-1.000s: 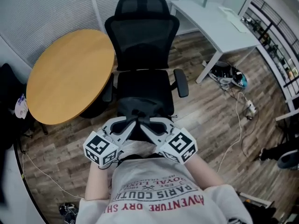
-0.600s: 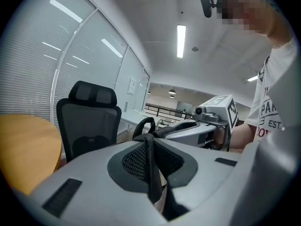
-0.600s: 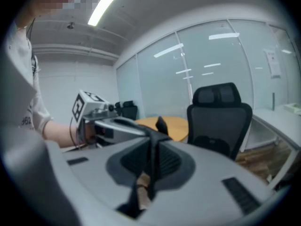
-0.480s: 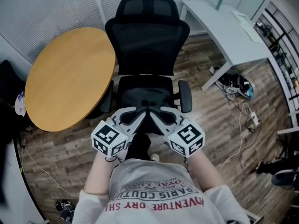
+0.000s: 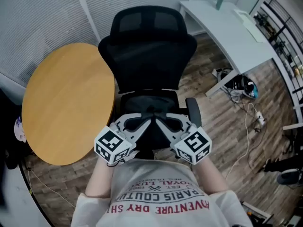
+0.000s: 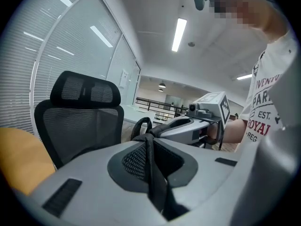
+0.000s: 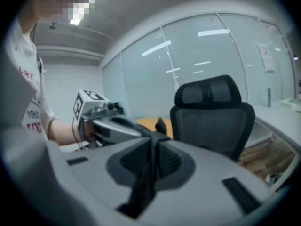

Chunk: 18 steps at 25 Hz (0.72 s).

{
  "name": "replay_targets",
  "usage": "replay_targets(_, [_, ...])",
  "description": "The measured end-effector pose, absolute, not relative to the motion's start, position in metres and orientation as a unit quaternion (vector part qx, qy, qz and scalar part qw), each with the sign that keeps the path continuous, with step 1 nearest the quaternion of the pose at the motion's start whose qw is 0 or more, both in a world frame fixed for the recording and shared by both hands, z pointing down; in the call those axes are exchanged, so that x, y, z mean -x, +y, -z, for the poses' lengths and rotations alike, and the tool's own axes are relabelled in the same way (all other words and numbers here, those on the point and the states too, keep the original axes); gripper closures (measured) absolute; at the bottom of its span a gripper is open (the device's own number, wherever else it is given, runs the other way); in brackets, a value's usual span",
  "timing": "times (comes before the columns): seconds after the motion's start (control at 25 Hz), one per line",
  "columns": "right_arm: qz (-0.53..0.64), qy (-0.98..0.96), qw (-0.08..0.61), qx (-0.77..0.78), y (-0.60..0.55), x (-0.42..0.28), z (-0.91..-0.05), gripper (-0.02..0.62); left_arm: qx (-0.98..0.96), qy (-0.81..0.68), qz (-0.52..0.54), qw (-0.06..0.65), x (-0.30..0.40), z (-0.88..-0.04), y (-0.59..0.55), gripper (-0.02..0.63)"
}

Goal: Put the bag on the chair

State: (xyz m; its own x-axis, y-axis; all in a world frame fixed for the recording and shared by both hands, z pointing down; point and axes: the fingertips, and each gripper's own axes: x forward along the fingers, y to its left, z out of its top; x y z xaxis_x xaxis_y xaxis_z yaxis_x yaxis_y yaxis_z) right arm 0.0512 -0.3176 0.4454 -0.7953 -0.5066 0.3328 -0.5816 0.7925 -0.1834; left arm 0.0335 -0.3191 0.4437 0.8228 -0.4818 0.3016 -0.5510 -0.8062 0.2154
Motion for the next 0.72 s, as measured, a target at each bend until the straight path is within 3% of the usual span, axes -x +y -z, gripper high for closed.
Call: replay_targets(0.72, [-0.176,-0.904,0.188,-0.342,-0.483,-0.021,-0.487,0.54,-0.928,-0.293,-0.125,0.192,-0.003,-0.485,-0.48,0.551])
